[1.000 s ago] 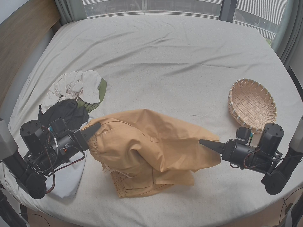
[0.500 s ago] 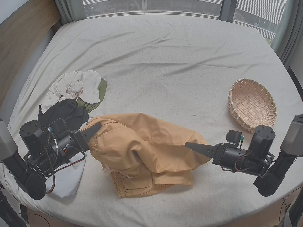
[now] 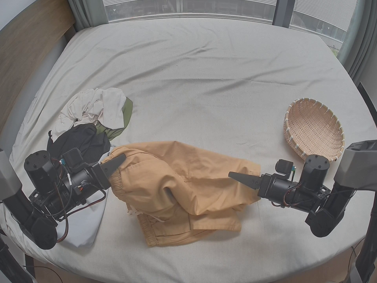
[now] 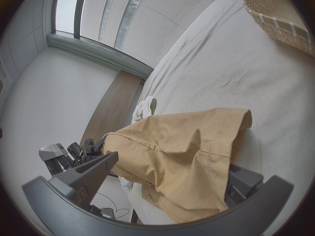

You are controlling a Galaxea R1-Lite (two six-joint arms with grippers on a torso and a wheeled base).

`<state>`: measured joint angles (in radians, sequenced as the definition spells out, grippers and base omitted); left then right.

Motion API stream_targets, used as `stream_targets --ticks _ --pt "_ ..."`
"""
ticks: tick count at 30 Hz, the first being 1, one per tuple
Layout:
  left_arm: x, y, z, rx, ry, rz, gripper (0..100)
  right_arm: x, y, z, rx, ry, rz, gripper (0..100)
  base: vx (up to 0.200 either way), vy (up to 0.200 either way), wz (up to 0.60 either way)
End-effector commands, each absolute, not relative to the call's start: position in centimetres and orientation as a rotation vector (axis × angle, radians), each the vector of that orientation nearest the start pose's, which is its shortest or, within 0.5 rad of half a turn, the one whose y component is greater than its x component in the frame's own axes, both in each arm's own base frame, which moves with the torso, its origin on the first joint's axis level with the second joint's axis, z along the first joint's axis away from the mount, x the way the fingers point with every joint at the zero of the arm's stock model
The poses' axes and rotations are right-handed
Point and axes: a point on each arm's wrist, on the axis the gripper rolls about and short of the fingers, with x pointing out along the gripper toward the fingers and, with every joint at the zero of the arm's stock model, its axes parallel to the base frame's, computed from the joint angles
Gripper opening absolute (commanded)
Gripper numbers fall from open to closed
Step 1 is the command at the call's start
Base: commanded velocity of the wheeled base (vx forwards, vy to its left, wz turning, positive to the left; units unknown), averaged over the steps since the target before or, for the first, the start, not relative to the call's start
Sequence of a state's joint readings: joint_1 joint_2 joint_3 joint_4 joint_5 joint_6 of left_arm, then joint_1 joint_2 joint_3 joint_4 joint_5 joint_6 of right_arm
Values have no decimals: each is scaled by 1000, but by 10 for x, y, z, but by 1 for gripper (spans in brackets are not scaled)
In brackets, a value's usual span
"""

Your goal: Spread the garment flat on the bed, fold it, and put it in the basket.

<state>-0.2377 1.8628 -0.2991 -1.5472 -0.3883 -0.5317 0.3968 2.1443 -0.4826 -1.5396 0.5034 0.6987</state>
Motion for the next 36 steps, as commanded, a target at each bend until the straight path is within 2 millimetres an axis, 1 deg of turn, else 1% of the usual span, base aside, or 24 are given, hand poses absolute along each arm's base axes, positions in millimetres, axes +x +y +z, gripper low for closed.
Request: stream_targets --ticks 1,4,5,9,13,15,16,17,21,25,27,28,29,30,31,34,35,36 --pt "255 -70 112 -516 179 -608 0 297 134 57 656 428 814 100 0 0 0" --pt "255 -70 112 -516 179 -608 0 300 131 55 658 427 801 100 0 0 0" --pt "254 -70 112 -516 180 -607 0 300 131 54 659 429 797 0 0 0 0" --pt "254 -70 113 -519 178 -606 0 303 128 51 662 432 784 0 0 0 0" --pt "254 -70 113 -520 179 -609 0 303 124 54 665 423 774 0 0 0 0" --pt "254 -71 115 -522 171 -613 0 299 122 62 670 405 777 0 0 0 0" --pt "254 -72 117 -523 164 -620 0 294 120 70 669 391 786 0 0 0 0" --pt "254 -72 118 -524 160 -623 0 291 119 73 669 387 789 0 0 0 0" --pt "253 -78 138 -525 84 -673 0 264 111 113 664 290 837 0 0 0 0" --pt "251 -85 170 -537 -34 -752 0 240 102 152 665 172 882 0 0 0 0" --pt "249 -88 182 -528 -67 -812 0 229 97 170 668 119 898 0 0 0 0" --pt "249 -88 182 -528 -67 -812 0 229 97 170 668 119 898 0 0 0 0" --pt "247 -90 189 -517 -84 -865 0 221 94 185 678 90 913 0 0 0 0" --pt "247 -90 191 -514 -89 -873 0 218 93 187 683 90 915 0 0 0 0" --pt "246 -90 195 -506 -98 -899 0 211 90 199 696 75 922 0 0 0 0" --pt "249 -90 200 -497 -120 -915 0 202 85 217 692 46 924 0 0 0 0" --pt "249 -90 201 -496 -122 -917 0 202 84 219 690 40 920 0 0 0 0" --pt "249 -89 203 -494 -131 -921 0 201 80 226 685 23 909 0 0 0 0"
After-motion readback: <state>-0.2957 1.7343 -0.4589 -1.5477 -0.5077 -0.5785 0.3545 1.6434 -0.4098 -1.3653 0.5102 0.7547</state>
